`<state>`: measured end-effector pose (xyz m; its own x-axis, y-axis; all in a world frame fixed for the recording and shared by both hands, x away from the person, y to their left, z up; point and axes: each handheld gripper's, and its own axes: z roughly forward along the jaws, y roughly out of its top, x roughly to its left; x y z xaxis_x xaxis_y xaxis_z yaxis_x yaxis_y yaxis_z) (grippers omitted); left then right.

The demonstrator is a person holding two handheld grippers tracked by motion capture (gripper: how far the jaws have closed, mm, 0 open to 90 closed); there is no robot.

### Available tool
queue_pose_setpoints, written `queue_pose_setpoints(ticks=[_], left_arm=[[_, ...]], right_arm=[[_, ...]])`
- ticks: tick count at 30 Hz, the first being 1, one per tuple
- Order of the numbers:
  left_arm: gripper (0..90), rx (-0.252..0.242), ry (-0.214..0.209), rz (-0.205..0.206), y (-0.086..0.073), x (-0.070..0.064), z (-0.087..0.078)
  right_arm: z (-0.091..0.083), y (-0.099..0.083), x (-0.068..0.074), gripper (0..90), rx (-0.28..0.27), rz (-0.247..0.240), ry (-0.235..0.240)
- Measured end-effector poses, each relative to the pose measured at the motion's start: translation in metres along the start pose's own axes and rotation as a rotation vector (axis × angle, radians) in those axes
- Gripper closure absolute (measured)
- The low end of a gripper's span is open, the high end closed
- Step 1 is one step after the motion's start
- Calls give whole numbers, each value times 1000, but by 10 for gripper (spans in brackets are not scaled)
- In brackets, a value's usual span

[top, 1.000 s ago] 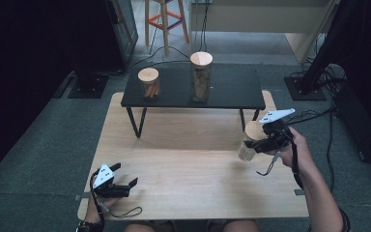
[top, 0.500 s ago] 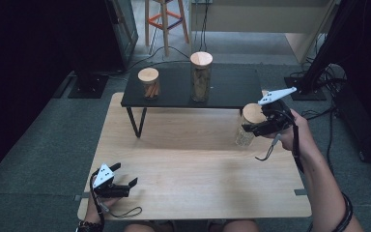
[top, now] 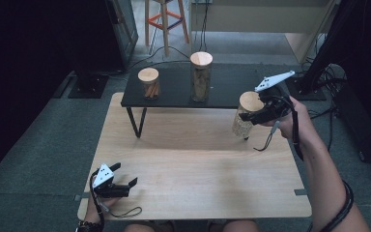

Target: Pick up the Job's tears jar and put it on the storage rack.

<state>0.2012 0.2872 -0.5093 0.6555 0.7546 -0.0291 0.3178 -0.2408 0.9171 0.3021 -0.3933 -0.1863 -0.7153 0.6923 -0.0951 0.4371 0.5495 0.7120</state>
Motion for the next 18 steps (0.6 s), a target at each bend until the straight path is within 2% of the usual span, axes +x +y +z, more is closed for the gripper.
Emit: queue_pose_setpoints(ticks=[9,18], left_arm=[[37,1,-2,0,0,0,0],[37,1,-1,-1,0,0,0]], right_arm=[[-7,11,-6,250,-2,14,-11],[-15,27,-10,250,4,0,-19]])
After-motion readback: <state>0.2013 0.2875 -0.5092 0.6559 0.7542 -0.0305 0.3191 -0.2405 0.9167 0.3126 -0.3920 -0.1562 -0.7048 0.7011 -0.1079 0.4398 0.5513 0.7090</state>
